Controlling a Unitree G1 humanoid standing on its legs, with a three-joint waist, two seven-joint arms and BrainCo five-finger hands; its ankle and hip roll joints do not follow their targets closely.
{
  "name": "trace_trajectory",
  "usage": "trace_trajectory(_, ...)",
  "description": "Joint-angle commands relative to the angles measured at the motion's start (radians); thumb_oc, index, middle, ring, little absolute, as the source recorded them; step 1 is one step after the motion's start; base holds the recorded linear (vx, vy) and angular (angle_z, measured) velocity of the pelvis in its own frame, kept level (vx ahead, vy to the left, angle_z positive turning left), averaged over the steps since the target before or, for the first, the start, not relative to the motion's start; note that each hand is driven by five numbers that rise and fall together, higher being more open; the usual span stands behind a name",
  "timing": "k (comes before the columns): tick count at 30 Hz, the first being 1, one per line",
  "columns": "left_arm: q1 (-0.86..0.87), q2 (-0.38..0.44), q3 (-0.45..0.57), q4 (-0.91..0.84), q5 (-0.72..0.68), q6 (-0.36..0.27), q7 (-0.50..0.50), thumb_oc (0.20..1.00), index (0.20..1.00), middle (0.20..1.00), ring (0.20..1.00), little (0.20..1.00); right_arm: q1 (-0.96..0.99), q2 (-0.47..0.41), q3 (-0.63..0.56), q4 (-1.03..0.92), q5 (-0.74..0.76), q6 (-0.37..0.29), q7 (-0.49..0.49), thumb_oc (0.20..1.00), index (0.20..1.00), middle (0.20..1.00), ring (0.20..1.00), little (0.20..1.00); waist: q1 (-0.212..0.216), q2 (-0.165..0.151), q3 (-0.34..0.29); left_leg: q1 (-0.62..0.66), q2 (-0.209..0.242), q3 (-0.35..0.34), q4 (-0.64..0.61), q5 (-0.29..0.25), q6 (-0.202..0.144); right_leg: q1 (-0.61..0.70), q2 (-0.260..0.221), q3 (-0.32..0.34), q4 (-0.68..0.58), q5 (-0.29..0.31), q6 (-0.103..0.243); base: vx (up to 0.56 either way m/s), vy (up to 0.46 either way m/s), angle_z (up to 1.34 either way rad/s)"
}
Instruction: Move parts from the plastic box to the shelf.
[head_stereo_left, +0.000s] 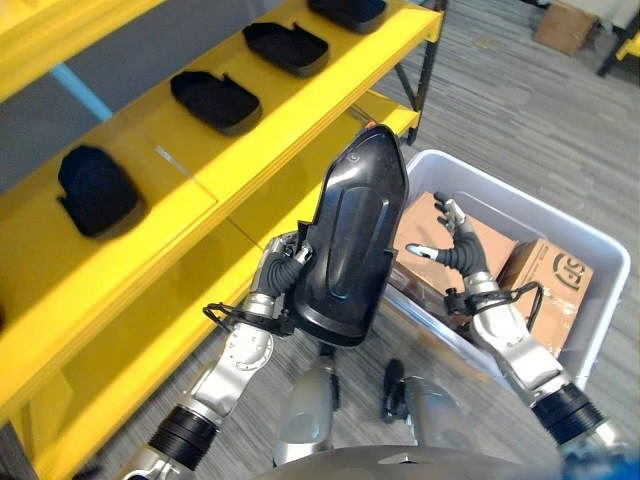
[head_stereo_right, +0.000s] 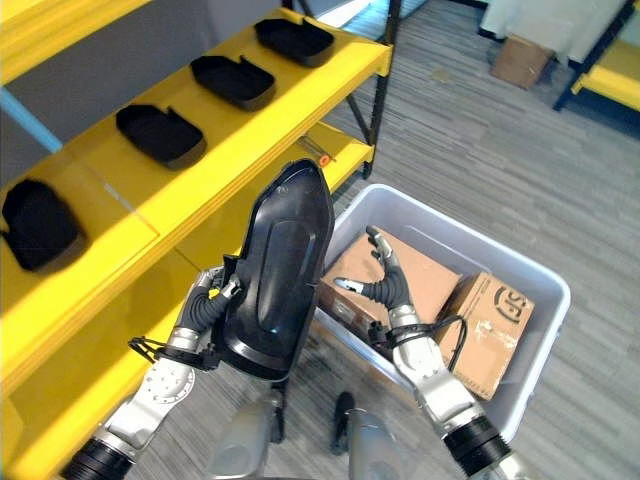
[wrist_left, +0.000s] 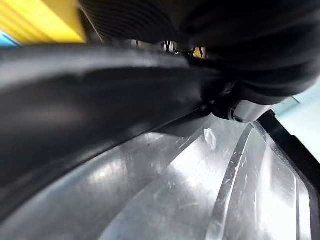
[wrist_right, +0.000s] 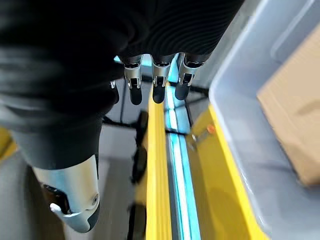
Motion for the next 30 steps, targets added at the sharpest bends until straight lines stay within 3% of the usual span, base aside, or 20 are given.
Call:
trace_trajectory(1,-0.004,-0.007,0.031,-0.093,0.039,-0.037,-0.005,0.200,0.200,0.200,0.200,0.200,0.003,-0.001,-0.049,-0.055,0.013,-0.063,0.047,1.000,1.000,1.000,1.000,1.000,-0.081,-0.021,-0.083,0.081,0.036,0.106,0.078,-0.016,0.027,0.245,-0.004,-0.078,-0.315,0.160,0.109,-0.15,0.275,0.41)
trace_trajectory(2,0.007,0.000,0.030,-0.093,0.038,-0.041,0.009,0.200,0.200,0.200,0.200,0.200,0.011,-0.007,-0.054,-0.053,0.019,-0.064,0.068,1.000,1.000,1.000,1.000,1.000,-0.091,-0.021,-0.094,0.117,0.060,0.102,0.086,-0.040,0.015,0.246,-0.019,-0.082,-0.306,0.145,0.115,-0.08,0.226,0.82)
trace_trajectory(4,0.029,0.007,0.037,-0.093,0.031,-0.052,0.024,0.200,0.200,0.200,0.200,0.200,0.020,-0.015,-0.060,-0.052,0.015,-0.066,0.093,1.000,1.000,1.000,1.000,1.000,-0.100,-0.017,-0.112,0.170,0.111,0.103,0.092,-0.018,-0.006,0.231,-0.040,-0.106,-0.291,0.136,0.110,-0.12,0.260,0.76)
trace_trajectory(9,0.058,0.010,0.044,-0.087,0.009,-0.049,0.088,0.200,0.200,0.200,0.200,0.200,0.015,-0.053,-0.066,-0.050,0.017,-0.084,0.148,1.000,1.000,1.000,1.000,1.000,-0.105,0.012,-0.139,0.216,0.191,0.047,0.093,0.101,-0.049,0.177,-0.074,-0.126,-0.246,0.120,0.088,-0.21,0.314,0.11)
trace_trajectory(11,0.056,0.010,0.042,-0.077,0.005,-0.050,0.108,0.200,0.200,0.200,0.200,0.200,0.011,-0.063,-0.066,-0.055,0.017,-0.087,0.153,1.000,1.000,1.000,1.000,1.000,-0.108,0.021,-0.141,0.212,0.203,0.041,0.094,0.120,-0.055,0.169,-0.082,-0.125,-0.232,0.112,0.087,-0.19,0.373,0.18)
trace_trajectory(12,0.047,0.008,0.039,-0.065,0.002,-0.048,0.138,0.200,0.200,0.200,0.200,0.200,-0.001,-0.081,-0.067,-0.059,0.014,-0.088,0.153,1.000,1.000,1.000,1.000,1.000,-0.114,0.039,-0.140,0.218,0.206,0.046,0.077,0.124,-0.059,0.155,-0.098,-0.135,-0.204,0.097,0.089,-0.18,0.508,0.41)
trace_trajectory(14,0.039,0.004,0.040,-0.062,-0.009,-0.028,0.161,0.200,0.200,0.200,0.200,0.200,-0.003,-0.092,-0.081,-0.067,0.013,-0.079,0.161,1.000,1.000,1.000,1.000,1.000,-0.120,0.057,-0.137,0.232,0.204,0.067,0.062,0.108,-0.074,0.163,-0.118,-0.146,-0.183,0.071,0.100,-0.18,0.522,0.64)
trace_trajectory(17,0.034,-0.008,0.047,-0.047,0.004,-0.007,0.184,0.200,0.200,0.200,0.200,0.200,-0.012,-0.091,-0.094,-0.055,0.025,-0.061,0.175,1.000,1.000,1.000,1.000,1.000,-0.111,0.080,-0.134,0.243,0.154,0.112,0.028,0.068,-0.061,0.199,-0.146,-0.183,-0.214,0.103,0.125,-0.19,0.509,1.04)
trace_trajectory(18,0.045,-0.010,0.062,-0.041,0.014,0.009,0.193,0.200,0.200,0.200,0.200,0.200,-0.016,-0.077,-0.093,-0.042,0.040,-0.048,0.189,1.000,1.000,1.000,1.000,1.000,-0.093,0.081,-0.133,0.247,0.114,0.100,0.007,0.036,-0.046,0.222,-0.156,-0.185,-0.253,0.144,0.152,-0.25,0.707,0.93)
trace_trajectory(19,0.080,0.006,0.108,-0.052,0.039,0.017,0.188,0.200,0.200,0.200,0.200,0.200,-0.015,-0.041,-0.090,-0.059,0.064,-0.028,0.199,1.000,1.000,1.000,1.000,1.000,-0.065,0.056,-0.131,0.274,0.058,0.094,-0.035,-0.025,0.002,0.237,-0.198,-0.200,-0.311,0.240,0.207,-0.17,0.653,0.74)
trace_trajectory(23,0.119,0.028,0.164,-0.060,0.057,-0.002,0.149,0.200,0.200,0.200,0.200,0.200,0.011,0.002,-0.095,-0.103,0.047,-0.011,0.185,1.000,1.000,1.000,1.000,1.000,-0.024,0.033,-0.129,0.311,0.018,0.080,-0.047,-0.088,0.029,0.253,-0.266,-0.214,-0.360,0.338,0.271,-0.07,0.348,0.49)
trace_trajectory(24,0.125,0.031,0.173,-0.053,0.066,-0.020,0.133,0.200,0.200,0.200,0.200,0.200,0.013,0.023,-0.087,-0.112,0.047,-0.008,0.166,1.000,1.000,1.000,1.000,1.000,-0.003,0.017,-0.126,0.308,-0.009,0.081,-0.039,-0.113,0.049,0.258,-0.307,-0.224,-0.394,0.394,0.296,-0.10,0.400,0.78)
trace_trajectory(26,0.121,0.028,0.170,-0.046,0.065,-0.030,0.117,0.200,0.200,0.200,0.200,0.200,0.015,0.040,-0.085,-0.116,0.041,-0.007,0.154,1.000,1.000,1.000,1.000,1.000,0.005,0.008,-0.128,0.300,-0.030,0.072,-0.043,-0.124,0.064,0.257,-0.325,-0.208,-0.412,0.421,0.306,-0.13,0.338,0.81)
trace_trajectory(28,0.110,0.025,0.160,-0.038,0.076,-0.038,0.105,0.200,0.200,0.200,0.200,0.200,0.015,0.049,-0.087,-0.120,0.035,-0.015,0.146,1.000,1.000,1.000,1.000,1.000,0.003,-0.001,-0.128,0.274,-0.048,0.063,-0.047,-0.107,0.082,0.238,-0.328,-0.181,-0.401,0.432,0.292,-0.13,0.177,0.31)
trace_trajectory(29,0.103,0.023,0.152,-0.032,0.073,-0.040,0.097,0.200,0.200,0.200,0.200,0.200,0.018,0.051,-0.089,-0.122,0.037,-0.025,0.147,1.000,1.000,1.000,1.000,1.000,-0.003,-0.003,-0.129,0.267,-0.054,0.047,-0.053,-0.104,0.090,0.228,-0.320,-0.147,-0.383,0.428,0.289,-0.05,0.200,0.02)
trace_trajectory(30,0.094,0.021,0.135,-0.023,0.073,-0.046,0.088,0.200,0.200,0.200,0.200,0.200,0.027,0.051,-0.092,-0.130,0.037,-0.036,0.139,1.000,1.000,1.000,1.000,1.000,-0.019,-0.005,-0.129,0.259,-0.061,0.017,-0.070,-0.093,0.102,0.214,-0.279,-0.087,-0.344,0.394,0.276,-0.05,0.183,0.07)
